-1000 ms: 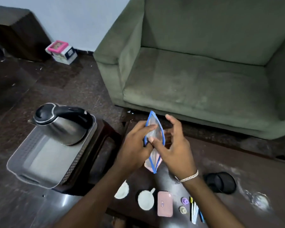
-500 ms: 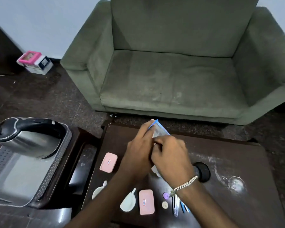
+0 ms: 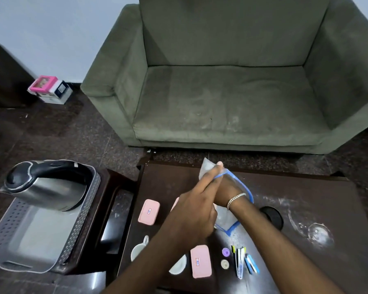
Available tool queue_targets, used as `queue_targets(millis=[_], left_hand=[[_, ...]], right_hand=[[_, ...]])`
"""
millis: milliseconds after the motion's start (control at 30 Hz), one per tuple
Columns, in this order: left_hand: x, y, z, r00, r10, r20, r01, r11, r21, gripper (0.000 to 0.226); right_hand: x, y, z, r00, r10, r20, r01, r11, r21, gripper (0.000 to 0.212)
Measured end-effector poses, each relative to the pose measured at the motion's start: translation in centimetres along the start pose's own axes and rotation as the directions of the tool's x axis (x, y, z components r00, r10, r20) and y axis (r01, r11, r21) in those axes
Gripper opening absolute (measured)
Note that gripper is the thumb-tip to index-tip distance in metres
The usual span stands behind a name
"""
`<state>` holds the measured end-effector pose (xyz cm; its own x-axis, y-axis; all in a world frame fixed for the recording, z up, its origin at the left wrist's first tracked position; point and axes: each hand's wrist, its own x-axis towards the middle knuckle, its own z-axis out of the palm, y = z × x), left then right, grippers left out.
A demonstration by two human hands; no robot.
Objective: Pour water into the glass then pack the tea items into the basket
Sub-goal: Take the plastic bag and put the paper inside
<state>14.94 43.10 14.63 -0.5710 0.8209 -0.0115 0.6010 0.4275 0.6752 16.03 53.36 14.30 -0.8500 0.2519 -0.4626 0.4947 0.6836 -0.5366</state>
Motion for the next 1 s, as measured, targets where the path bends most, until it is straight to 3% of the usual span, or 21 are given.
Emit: queue_targets(millis=[33,67,133,267,367,433,567,633,733,833,1000], left_hand=[[0.3,-0.4,-0.2,0.999,-0.044,-0.008,0.044,0.999,-0.005,0.088],[0.6,-0.8,-0.4,0.995,-0.096,-0.016,0.096,0.995,-0.004,0.089],[1.1,-1.6,-0.6,0.982,-0.189,-0.027,0.190,0.981,0.035,0.085],[1.5,-2.5,-1.2,0.963,-0.269,-0.028,0.270,0.962,0.031,0.082],[1.6,-2.7,-1.9,0.954,-0.297,-0.036,0.296,0.955,-0.025,0.091],[1.7,-2.6,-2.2,0.951,-0.307,-0.030,0.307,0.952,-0.019,0.091],[1.9,-2.6,-2.3,0.943,-0.332,-0.020,0.332,0.943,0.016,0.088],[2.1,-2.5,-2.0,0.943,-0.333,-0.003,0.333,0.943,0.025,0.086],[2.7,-2.1,-1.6,0.946,-0.325,0.024,0.324,0.946,0.029,0.086],[3.3,-1.5,-1.0,0.949,-0.312,0.041,0.311,0.950,0.037,0.085],[4.1,-0.4,0.2,0.952,-0.300,0.065,0.299,0.954,0.022,0.086]], right_hand=[[0.5,0.6,-1.1,0.998,-0.046,-0.042,0.029,0.941,-0.338,0.048],[1.0,1.2,-1.6,0.986,-0.159,0.048,0.164,0.894,-0.418,0.032],[0.3,1.1,-2.6,0.976,-0.211,0.062,0.219,0.953,-0.210,0.016],[-0.5,2.0,-2.1,0.924,-0.354,-0.145,0.340,0.934,-0.113,0.018],[-1.3,2.9,-3.1,0.856,-0.248,-0.454,0.363,0.913,0.185,0.019],[-2.3,3.4,-4.2,0.825,-0.155,-0.543,0.372,0.873,0.316,0.025],[-3.0,5.1,-7.1,0.885,-0.046,-0.463,0.260,0.874,0.411,0.073],[-3.1,6.3,-8.8,0.935,0.005,-0.354,0.144,0.909,0.392,0.080],[-3.6,8.1,-11.5,0.981,0.022,-0.194,0.036,0.955,0.293,0.051],[-5.0,10.5,-13.9,0.985,0.044,-0.166,-0.026,0.994,0.110,0.020],[-8.3,15.6,-16.4,0.959,0.133,-0.251,-0.096,0.983,0.154,0.016]])
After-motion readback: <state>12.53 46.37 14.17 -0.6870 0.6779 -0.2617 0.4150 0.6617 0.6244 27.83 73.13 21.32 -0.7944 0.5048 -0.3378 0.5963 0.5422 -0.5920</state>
